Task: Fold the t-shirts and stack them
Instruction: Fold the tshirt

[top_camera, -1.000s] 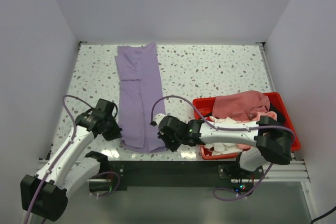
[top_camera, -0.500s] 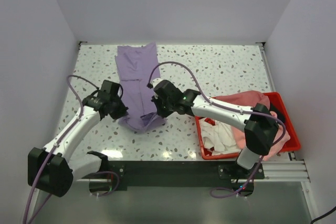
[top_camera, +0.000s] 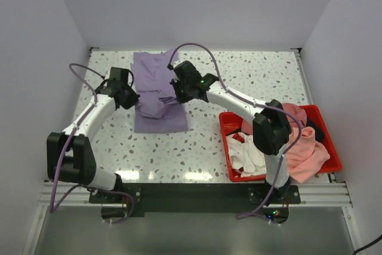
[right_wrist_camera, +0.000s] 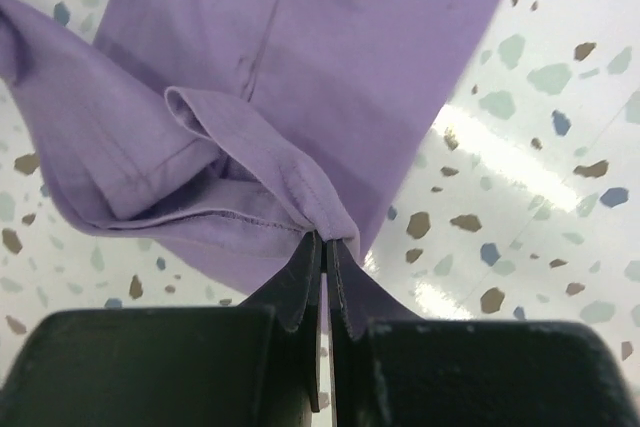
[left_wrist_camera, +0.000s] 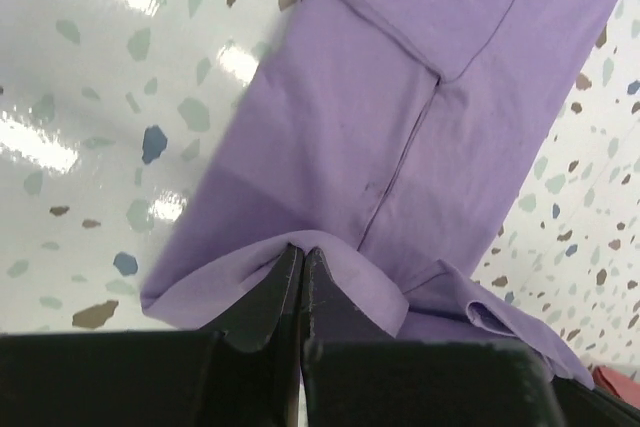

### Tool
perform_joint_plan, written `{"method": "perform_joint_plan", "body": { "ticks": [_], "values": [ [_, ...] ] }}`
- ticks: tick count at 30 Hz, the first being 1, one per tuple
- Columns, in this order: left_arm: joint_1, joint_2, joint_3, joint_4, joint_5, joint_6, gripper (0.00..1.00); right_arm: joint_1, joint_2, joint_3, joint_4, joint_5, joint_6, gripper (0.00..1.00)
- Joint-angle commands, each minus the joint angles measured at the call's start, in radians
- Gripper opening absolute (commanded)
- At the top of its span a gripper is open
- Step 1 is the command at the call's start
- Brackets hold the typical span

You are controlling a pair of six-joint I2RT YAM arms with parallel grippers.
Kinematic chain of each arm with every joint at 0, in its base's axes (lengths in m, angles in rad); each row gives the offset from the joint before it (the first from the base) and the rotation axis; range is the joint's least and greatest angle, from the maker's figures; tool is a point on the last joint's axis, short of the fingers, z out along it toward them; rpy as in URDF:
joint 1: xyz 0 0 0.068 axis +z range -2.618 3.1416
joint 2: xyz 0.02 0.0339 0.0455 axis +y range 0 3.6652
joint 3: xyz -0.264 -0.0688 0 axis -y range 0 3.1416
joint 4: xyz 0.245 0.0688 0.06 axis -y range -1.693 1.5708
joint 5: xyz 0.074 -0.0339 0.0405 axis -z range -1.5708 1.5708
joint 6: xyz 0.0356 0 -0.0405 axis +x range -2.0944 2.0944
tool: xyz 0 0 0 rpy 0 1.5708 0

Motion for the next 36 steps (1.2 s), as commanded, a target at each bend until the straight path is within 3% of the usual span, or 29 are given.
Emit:
{"method": "perform_joint_plan", "body": {
  "ticks": [1, 10, 28, 30, 31, 33, 34, 36],
  "values": [
    [0.018, 0.043, 0.094, 0.088, -0.029, 0.039, 0.0, -0.027, 0.046, 0.092, -0.036, -0.012, -0.039, 0.0],
    [0.037, 0.178, 0.195, 0.085, -0.043, 0.047, 0.0, -0.091, 0.154, 0.221, -0.052, -0.037, -0.081, 0.0],
    [0.073, 0.345, 0.235, 0.114, -0.014, 0.038, 0.0, -0.14, 0.341, 0.359, -0.023, -0.135, -0.156, 0.0],
    [0.08, 0.349, 0.237, 0.108, -0.023, 0.033, 0.0, -0.143, 0.361, 0.377, -0.029, -0.125, -0.156, 0.04],
    [0.081, 0.348, 0.242, 0.105, -0.029, 0.03, 0.03, -0.143, 0.367, 0.387, -0.032, -0.123, -0.159, 0.06],
    [0.087, 0.343, 0.249, 0.091, -0.057, 0.027, 0.25, -0.148, 0.38, 0.417, -0.049, -0.106, -0.156, 0.15],
    [0.09, 0.337, 0.26, 0.082, -0.06, 0.03, 0.3, -0.149, 0.38, 0.429, -0.055, -0.105, -0.162, 0.18],
    [0.101, 0.314, 0.272, 0.071, -0.068, 0.033, 0.55, -0.151, 0.372, 0.465, -0.073, -0.092, -0.168, 0.36]
  ]
}}
